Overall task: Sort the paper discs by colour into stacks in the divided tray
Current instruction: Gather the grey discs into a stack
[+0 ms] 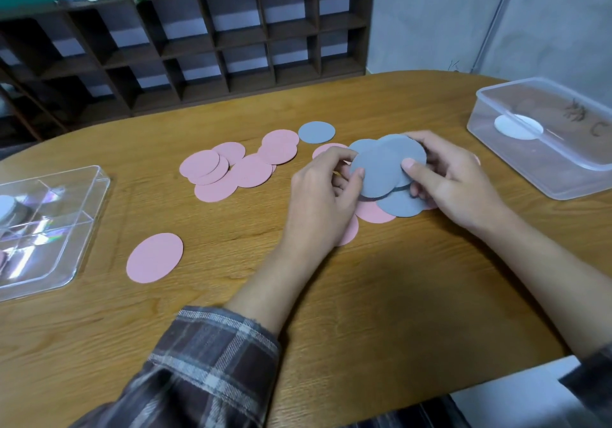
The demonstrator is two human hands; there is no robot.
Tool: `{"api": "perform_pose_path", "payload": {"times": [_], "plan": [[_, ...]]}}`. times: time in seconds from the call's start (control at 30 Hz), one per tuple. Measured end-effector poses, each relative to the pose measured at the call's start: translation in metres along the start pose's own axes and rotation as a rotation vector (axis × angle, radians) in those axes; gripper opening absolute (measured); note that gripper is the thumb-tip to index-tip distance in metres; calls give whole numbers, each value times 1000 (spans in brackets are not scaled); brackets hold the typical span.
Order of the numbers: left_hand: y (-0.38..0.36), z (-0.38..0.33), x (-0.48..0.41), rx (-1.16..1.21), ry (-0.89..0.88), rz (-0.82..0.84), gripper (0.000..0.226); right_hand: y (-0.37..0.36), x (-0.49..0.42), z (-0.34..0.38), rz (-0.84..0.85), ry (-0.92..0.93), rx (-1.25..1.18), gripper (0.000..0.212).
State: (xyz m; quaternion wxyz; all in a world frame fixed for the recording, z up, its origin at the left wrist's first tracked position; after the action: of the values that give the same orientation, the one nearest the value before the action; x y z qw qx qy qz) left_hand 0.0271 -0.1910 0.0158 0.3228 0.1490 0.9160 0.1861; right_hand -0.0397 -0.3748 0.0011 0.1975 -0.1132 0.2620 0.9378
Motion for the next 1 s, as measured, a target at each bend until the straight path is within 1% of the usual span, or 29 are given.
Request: {"api": "perform_pose_path", "payload": {"times": [0.07,0.17,0.23,0.37,0.47,0.53,0.67,0.73,0.8,0.87,0.93,1.0], "plan": [[0,1,0,8,21,12,22,-4,0,0,35,-6,-41,28],[0,0,0,-11,52,12,31,-12,0,0,86,-17,-150,38],[0,1,0,25,82,-11,31,-13,1,0,84,-22,-183,43],[3,13,-1,102,161,-63,24,-14,3,-1,70,-26,-155,50],[-2,23,2,200,274,-41,22,-17,5,-1,95,-36,-88,56],[-1,23,3,219,298,-56,20,-18,6,0,113,-34,-34,58],[-3,26,3,255,322,-54,16,-22,7,11,114,73,234,52],[-4,24,2,231,300,-34,18,-19,6,17,87,114,267,43],[-6,19,2,127,243,4,23,-11,4,17,35,120,255,33],[-10,14,3,7,178,58,27,0,1,13,-48,95,251,30],[-19,7,5,-84,79,140,30,9,-1,9,-121,62,241,31],[-36,-1,11,-163,-46,287,41,14,-1,7,-160,35,237,32]]}}
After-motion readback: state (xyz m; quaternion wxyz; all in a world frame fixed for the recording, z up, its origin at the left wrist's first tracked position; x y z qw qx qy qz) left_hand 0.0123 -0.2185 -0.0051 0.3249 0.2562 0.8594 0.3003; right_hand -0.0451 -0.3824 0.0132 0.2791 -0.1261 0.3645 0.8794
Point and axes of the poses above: each hand's wrist, its own x-axis away from the middle knuckle, its own y-axis out of the back of the hand, z = x × y, the point moved 9 cm from there along -x, towards the middle knuckle, and after that the axes turned 1 degree about -z, right-handed, at the moved point
